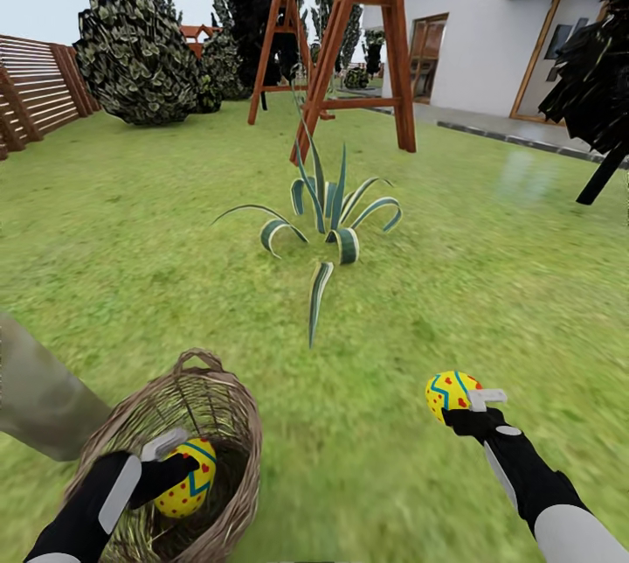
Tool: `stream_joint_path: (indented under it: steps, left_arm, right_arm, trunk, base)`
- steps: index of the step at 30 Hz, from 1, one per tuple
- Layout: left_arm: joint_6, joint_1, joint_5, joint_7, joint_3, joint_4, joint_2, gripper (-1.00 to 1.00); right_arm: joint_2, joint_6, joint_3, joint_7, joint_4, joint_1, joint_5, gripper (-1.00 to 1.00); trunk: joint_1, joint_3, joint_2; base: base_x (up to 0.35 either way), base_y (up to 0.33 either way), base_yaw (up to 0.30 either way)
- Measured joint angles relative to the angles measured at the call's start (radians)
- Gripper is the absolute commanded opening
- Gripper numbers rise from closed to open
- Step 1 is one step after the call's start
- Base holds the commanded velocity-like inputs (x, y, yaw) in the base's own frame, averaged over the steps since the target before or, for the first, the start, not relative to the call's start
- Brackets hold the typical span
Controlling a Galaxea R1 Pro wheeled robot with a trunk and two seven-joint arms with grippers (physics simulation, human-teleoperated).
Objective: Take the three Easter eggs out of the wicker basket on the lawn in the garden, then place them on the lawn next to a single tree (choose any tree) so that all three eggs are next to the same tree and none are left in the basket.
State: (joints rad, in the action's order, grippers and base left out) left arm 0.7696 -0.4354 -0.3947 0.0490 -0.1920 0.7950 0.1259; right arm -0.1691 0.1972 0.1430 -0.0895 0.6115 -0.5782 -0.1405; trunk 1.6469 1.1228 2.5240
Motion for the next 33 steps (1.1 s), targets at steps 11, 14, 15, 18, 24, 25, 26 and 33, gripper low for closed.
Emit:
stream_joint_path:
  steps: [11,14,15,18,24,25,26,33]
  left_arm:
    - [0.000,0.000,0.000,0.000,0.000,0.002,0.000,-1.00]
    - [0.000,0.000,0.000,0.000,0.001,0.002,0.000,-1.00]
    - [0.000,0.000,0.000,0.000,0.000,0.002,0.000,-1.00]
    - [0.000,0.000,0.000,0.000,0.000,0.002,0.000,-1.00]
    - [0.001,0.000,0.001,-0.001,-0.002,0.006,0.002,-1.00]
    - [0.001,0.000,0.000,-0.002,-0.004,0.017,0.004,-1.00]
    - [0.001,0.000,0.000,-0.002,-0.005,0.023,0.004,-1.00]
    - [-0.001,0.000,0.000,-0.003,-0.006,0.029,-0.003,-1.00]
  right_arm:
    - [0.002,0.000,-0.001,0.000,-0.025,0.000,-0.002,-1.00]
    - [0.001,0.000,0.000,0.000,-0.025,0.000,-0.002,-1.00]
    - [0.001,0.000,0.000,0.000,-0.025,0.000,-0.002,-1.00]
    - [0.001,0.000,0.000,0.001,-0.025,0.000,-0.002,-1.00]
    - [0.002,0.023,-0.001,-0.003,-0.026,0.000,-0.084,-1.00]
    - [0.007,0.049,0.000,-0.004,-0.027,0.000,-0.117,-1.00]
    - [0.008,0.092,0.000,-0.007,-0.026,0.000,-0.136,-1.00]
    - [0.011,0.592,0.009,-0.005,0.074,0.000,-0.152,-1.00]
  trunk:
    - [-0.005,-0.043,-0.003]
    - [-0.006,-0.054,-0.003]
    - [-0.007,-0.058,-0.004]
    - [-0.007,-0.070,-0.005]
    - [-0.010,-0.093,-0.006]
    - [-0.011,-0.097,-0.006]
    - [-0.011,-0.101,-0.006]
    - [-0.015,-0.128,-0.008]
  base:
    - [0.000,0.000,0.000]
    - [0.000,0.000,0.000]
    - [0.000,0.000,0.000]
    - [-0.179,0.054,0.000]
    - [-0.202,0.014,0.000]
    - [-0.138,0.000,0.000]
    - [-0.122,0.000,0.000]
    - [-0.013,0.000,0.000]
